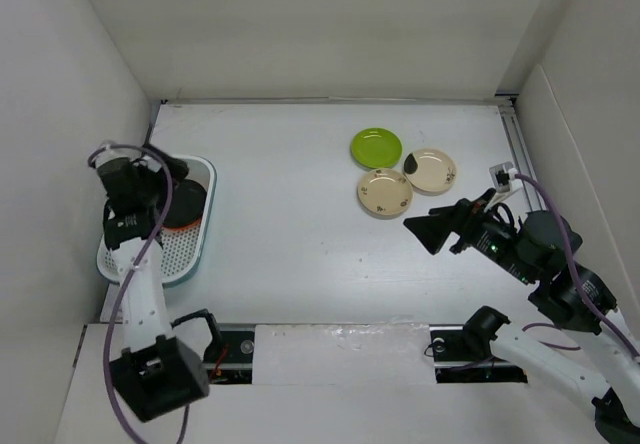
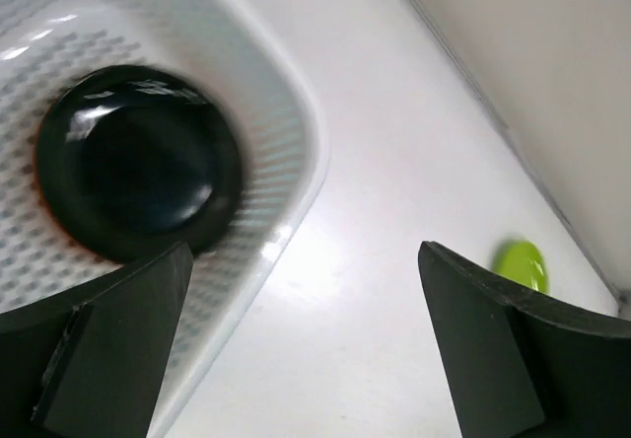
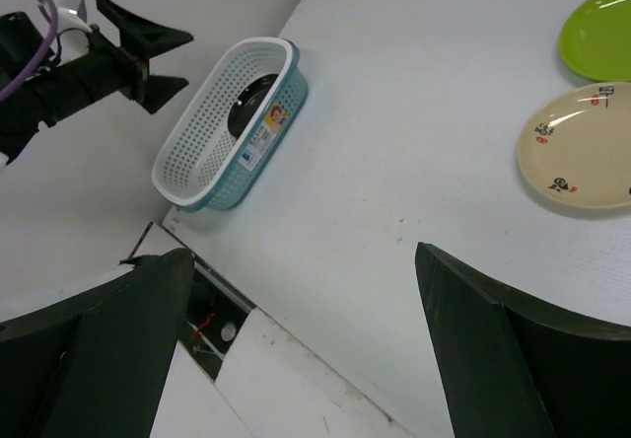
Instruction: Place the plates into the plastic bin on the countertop
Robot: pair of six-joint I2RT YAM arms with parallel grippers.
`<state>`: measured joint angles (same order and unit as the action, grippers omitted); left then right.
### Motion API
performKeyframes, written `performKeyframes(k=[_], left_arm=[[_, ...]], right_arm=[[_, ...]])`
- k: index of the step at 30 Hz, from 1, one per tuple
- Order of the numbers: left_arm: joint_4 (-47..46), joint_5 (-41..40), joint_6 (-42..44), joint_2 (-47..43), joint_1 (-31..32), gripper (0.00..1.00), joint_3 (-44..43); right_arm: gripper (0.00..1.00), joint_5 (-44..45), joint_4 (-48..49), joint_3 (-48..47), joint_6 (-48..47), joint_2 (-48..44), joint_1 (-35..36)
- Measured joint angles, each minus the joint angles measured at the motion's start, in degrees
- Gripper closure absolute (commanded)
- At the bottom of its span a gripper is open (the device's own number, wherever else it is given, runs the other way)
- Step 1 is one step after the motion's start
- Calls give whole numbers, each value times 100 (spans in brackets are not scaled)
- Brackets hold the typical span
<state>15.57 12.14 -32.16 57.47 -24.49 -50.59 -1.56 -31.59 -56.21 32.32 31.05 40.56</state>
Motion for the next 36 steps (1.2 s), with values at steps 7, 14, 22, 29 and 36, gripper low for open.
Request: performKeyframes(k=[7, 14, 22, 29, 36], left_arm=[[-1191, -933, -702, 2159, 5169, 0, -1213], [-1843, -844, -1152, 5449, 6299, 0, -2310], [-2518, -592, -1473, 6098, 6164, 15, -3075], [-2736, -319, -1674, 6546, 6159, 57, -3128], [-2734, -4, -1722, 6743, 6111, 100, -3115]], right_arm=[[0, 667, -251, -179, 68, 66, 0], [0, 973, -595, -667, 177, -39, 0], [0, 1086, -872, -752, 280, -302, 0], [0, 1145, -933, -739, 326, -315, 0], [0, 1167, -955, -737, 330, -284, 0]])
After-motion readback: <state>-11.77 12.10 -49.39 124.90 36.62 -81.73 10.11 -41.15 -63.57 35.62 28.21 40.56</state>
